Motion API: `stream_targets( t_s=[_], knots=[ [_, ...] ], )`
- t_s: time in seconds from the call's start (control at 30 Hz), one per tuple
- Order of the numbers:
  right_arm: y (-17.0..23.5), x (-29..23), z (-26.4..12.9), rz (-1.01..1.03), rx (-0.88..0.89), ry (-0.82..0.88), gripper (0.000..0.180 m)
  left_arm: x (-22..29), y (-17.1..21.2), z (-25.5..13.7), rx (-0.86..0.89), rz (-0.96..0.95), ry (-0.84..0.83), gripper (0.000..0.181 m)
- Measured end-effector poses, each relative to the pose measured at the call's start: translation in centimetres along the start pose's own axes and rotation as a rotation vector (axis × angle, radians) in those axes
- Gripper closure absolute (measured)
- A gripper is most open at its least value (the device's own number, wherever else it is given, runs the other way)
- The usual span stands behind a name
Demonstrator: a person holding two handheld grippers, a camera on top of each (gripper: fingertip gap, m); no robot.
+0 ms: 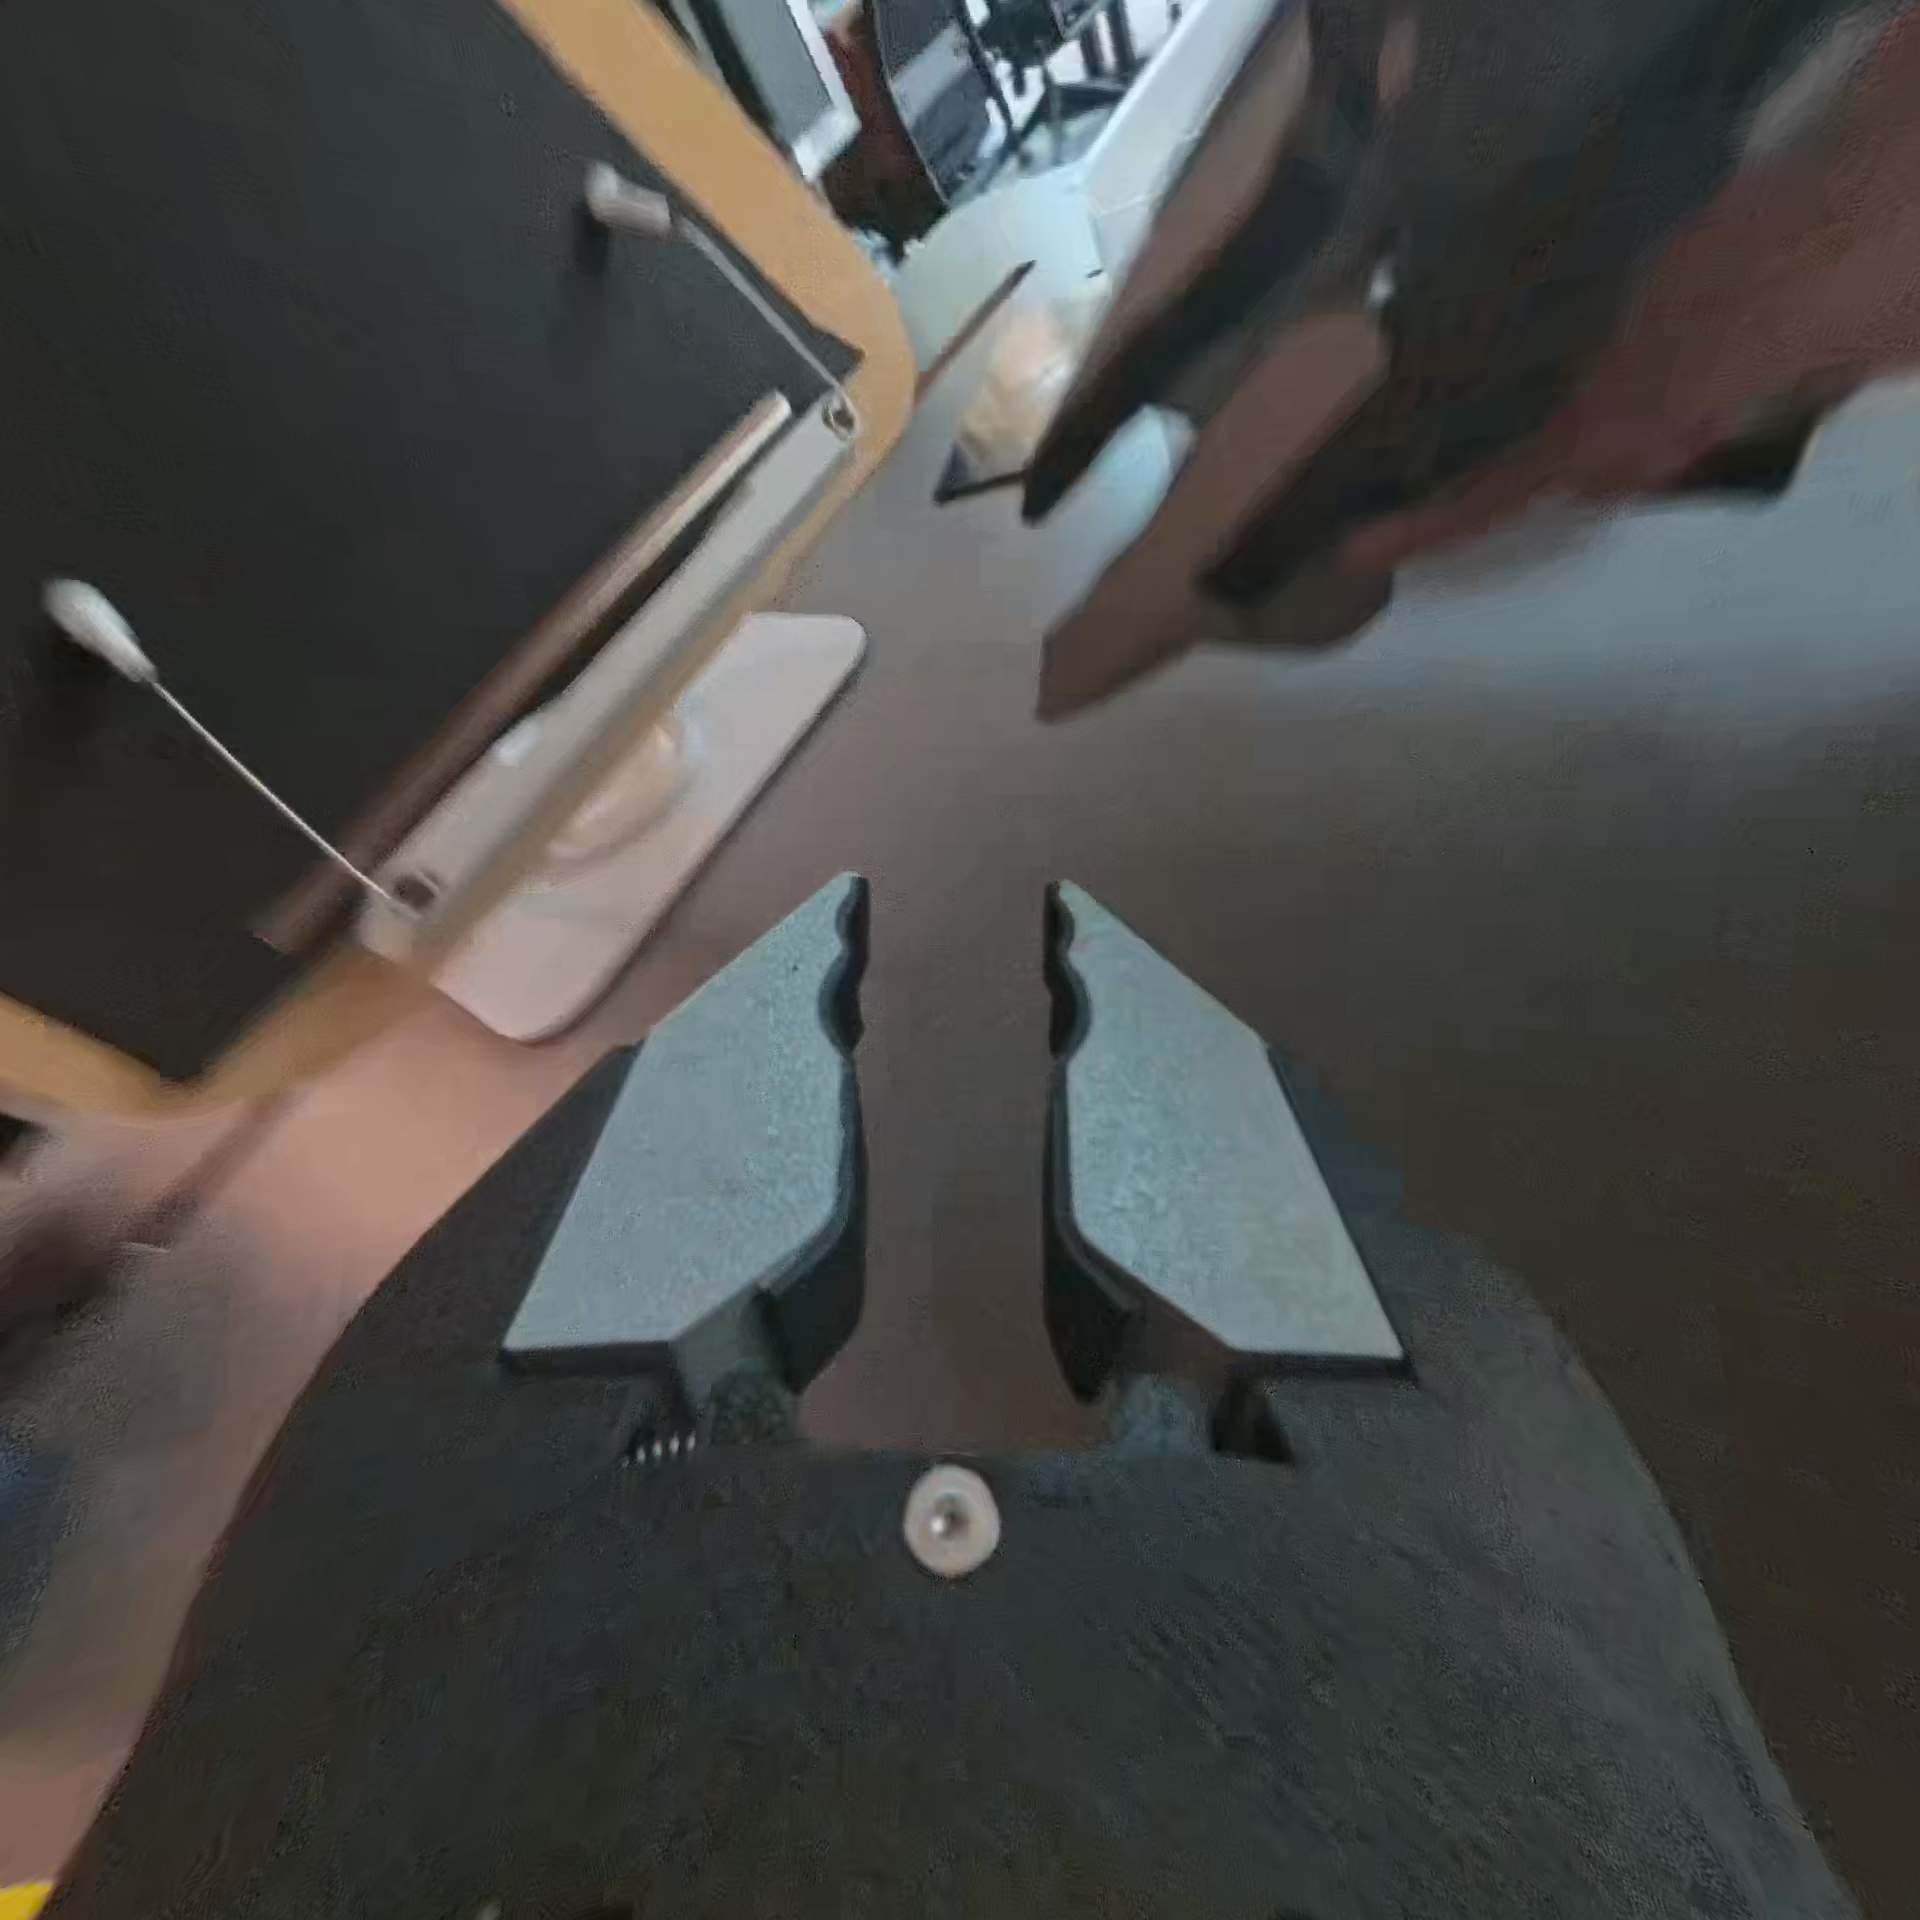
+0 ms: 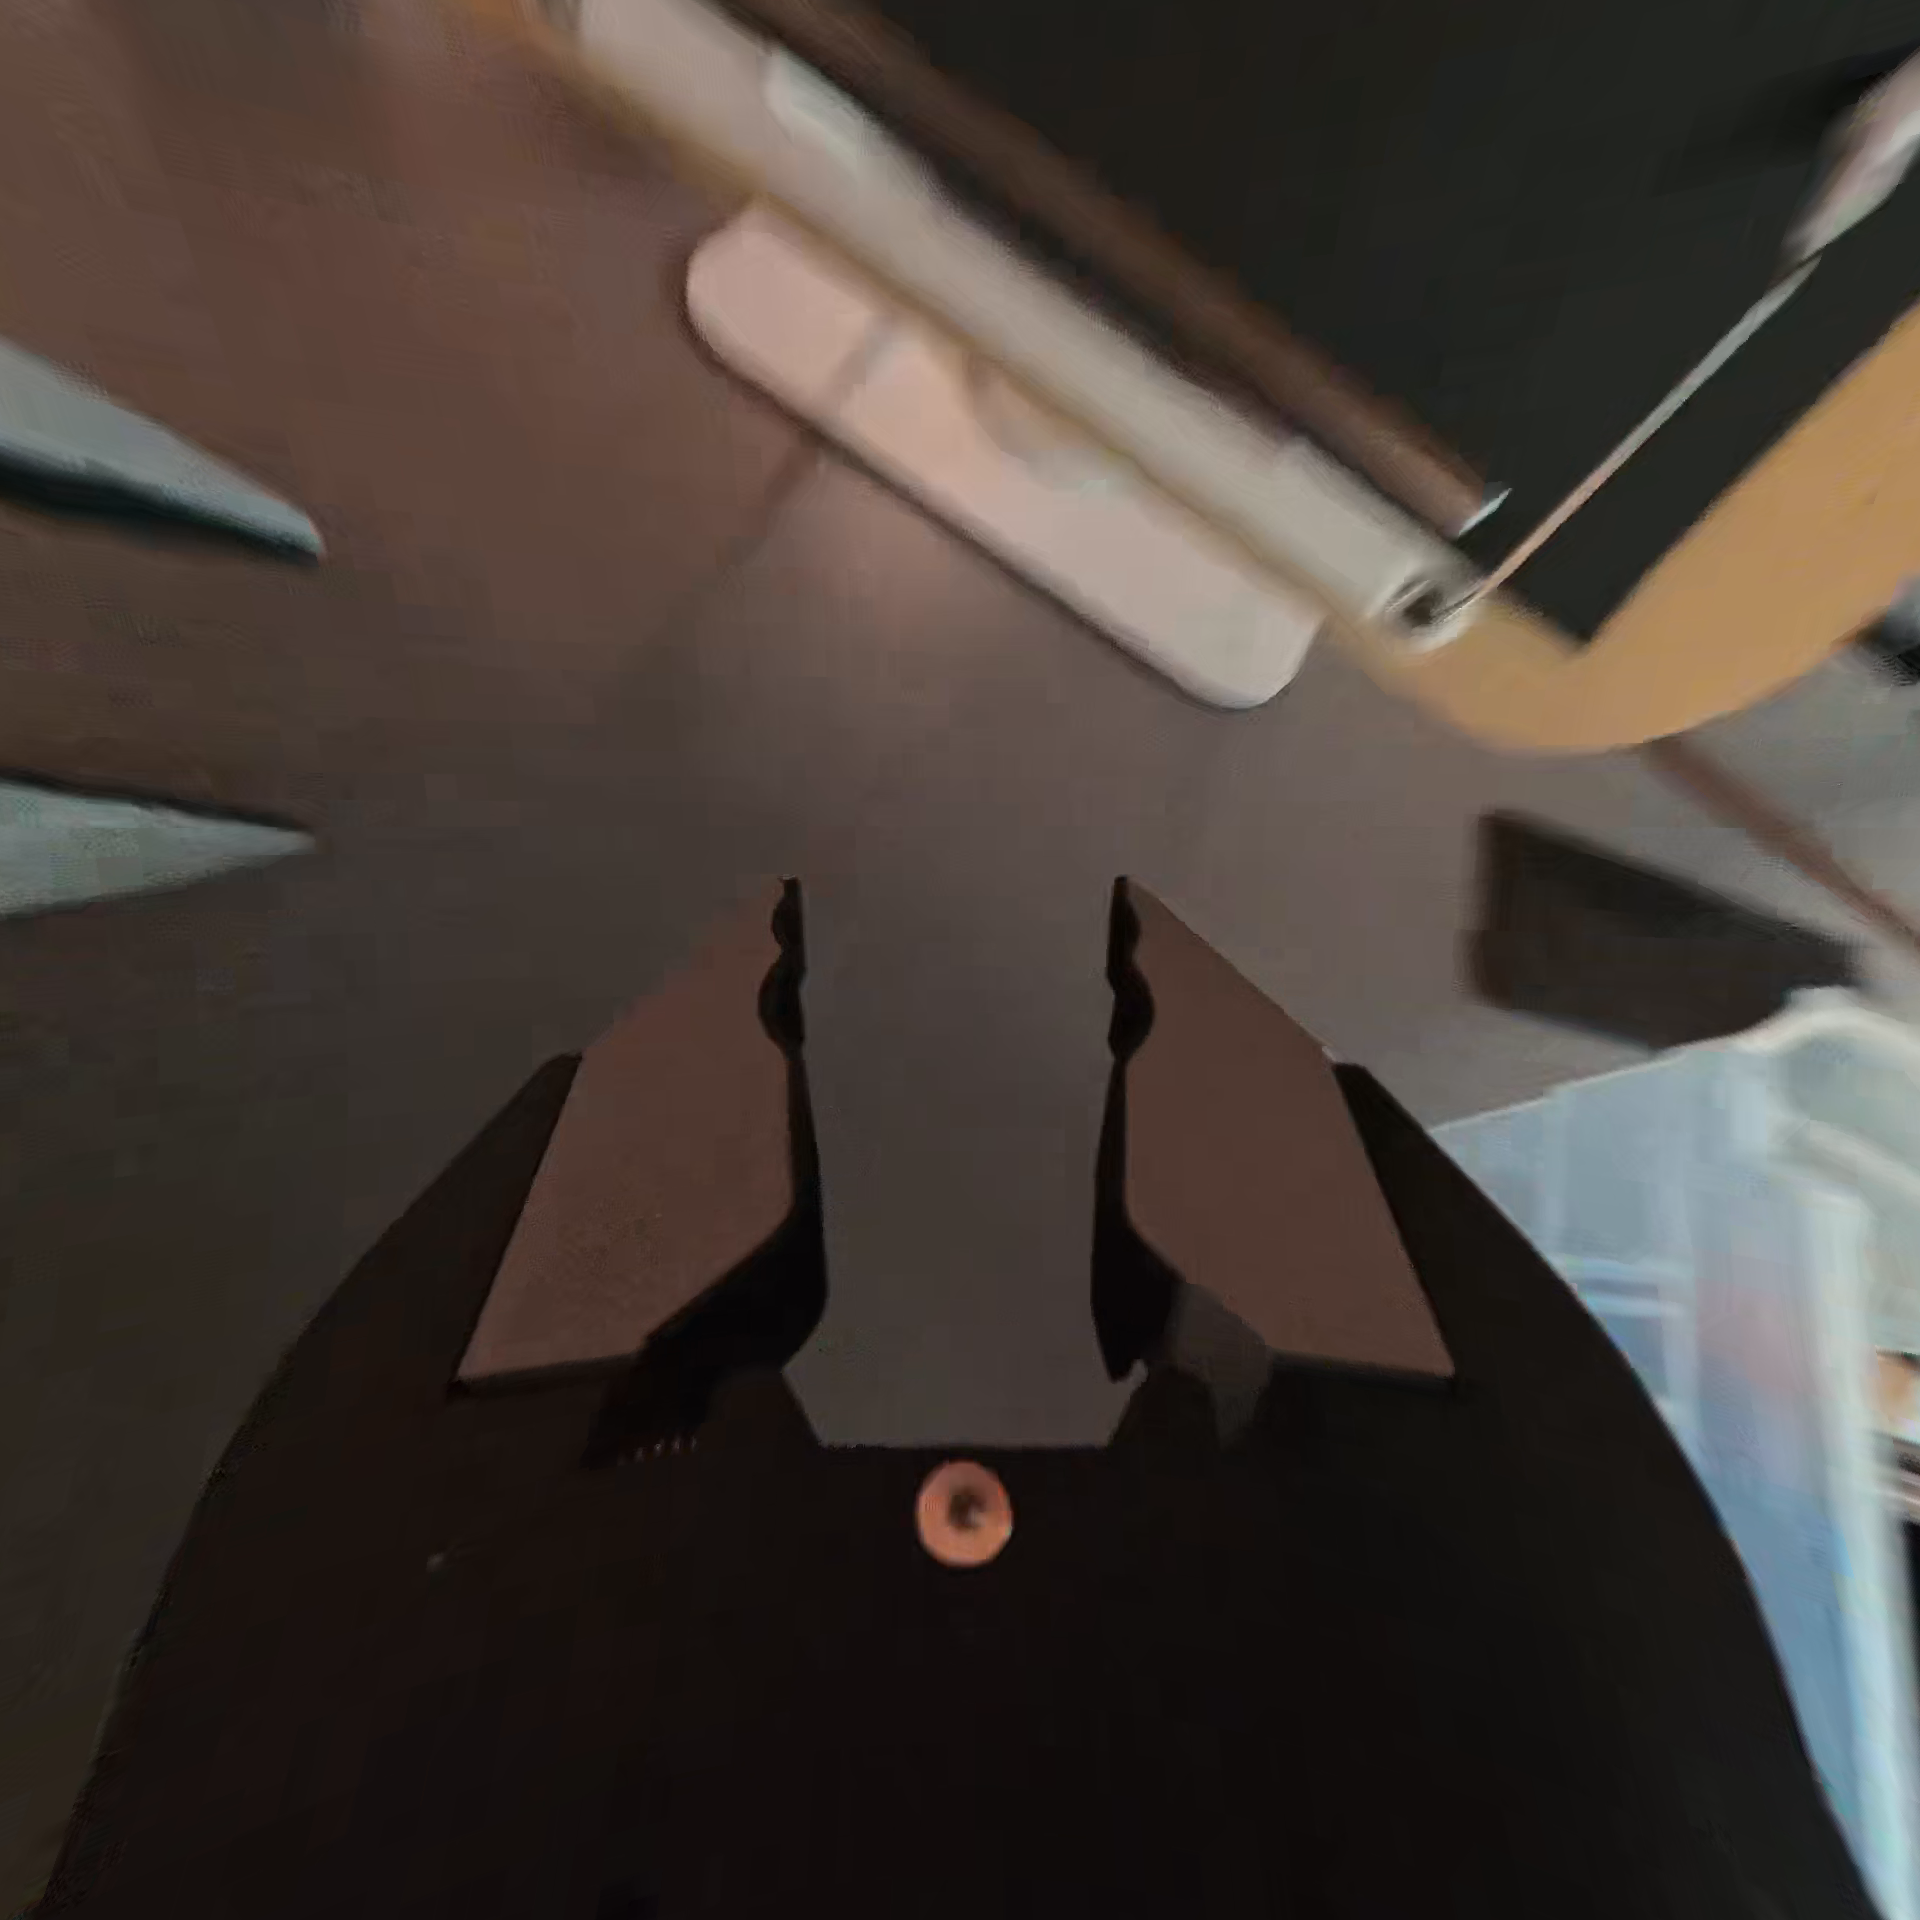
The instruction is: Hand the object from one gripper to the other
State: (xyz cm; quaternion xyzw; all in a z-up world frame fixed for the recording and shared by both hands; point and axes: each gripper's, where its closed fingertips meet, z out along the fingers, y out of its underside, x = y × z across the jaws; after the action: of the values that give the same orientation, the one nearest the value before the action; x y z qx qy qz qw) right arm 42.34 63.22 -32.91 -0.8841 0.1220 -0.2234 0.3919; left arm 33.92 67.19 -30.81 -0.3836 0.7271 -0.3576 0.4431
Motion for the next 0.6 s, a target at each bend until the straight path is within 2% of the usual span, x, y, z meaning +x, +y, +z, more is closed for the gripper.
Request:
stream_targets(
  t_s=[0.07,0.13,0.2,0.27,0.33,0.4,0.47,0.53,0.6],
  knots=[
    [1.7,-0.4,1.4,0.012,-0.077,-0.043,0.123,-0.5,0.1,-0.2,0.001,-0.184,0.057,0.141],
    [1.9,-0.5,1.9,0.022,-0.071,-0.072,0.125,-1.4,0.4,-0.3,-0.004,-0.316,0.065,0.128],
    [1.7,-2.1,1.7,0.086,-0.058,-0.189,0.125,-1.7,0.9,-0.4,-0.045,-0.449,0.089,0.114],
    [0.9,-3.3,1.2,0.166,-0.024,-0.29,0.118,-2.1,0.6,-0.9,-0.091,-0.571,0.102,0.114],
    [0.8,-3.6,1.1,0.172,-0.018,-0.321,0.114,-1.8,-0.6,-2.2,-0.103,-0.602,0.151,0.113],
    [1.5,-3.2,1.6,0.125,-0.049,-0.283,0.108,-1.2,-2.6,-4.6,-0.031,-0.583,0.207,0.103],
    [1.8,-3.4,2.0,0.108,-0.063,-0.27,0.11,-1.8,-4.5,-8.0,0.042,-0.559,0.21,0.108],
    [1.6,-4.6,1.9,0.158,-0.052,-0.351,0.109,-2.8,-5.9,-12.0,0.065,-0.527,0.238,0.105],
    [1.6,-5.7,1.8,0.2,-0.061,-0.436,0.108,-4.9,-6.0,-16.0,0.039,-0.483,0.197,0.103]
  ],
)
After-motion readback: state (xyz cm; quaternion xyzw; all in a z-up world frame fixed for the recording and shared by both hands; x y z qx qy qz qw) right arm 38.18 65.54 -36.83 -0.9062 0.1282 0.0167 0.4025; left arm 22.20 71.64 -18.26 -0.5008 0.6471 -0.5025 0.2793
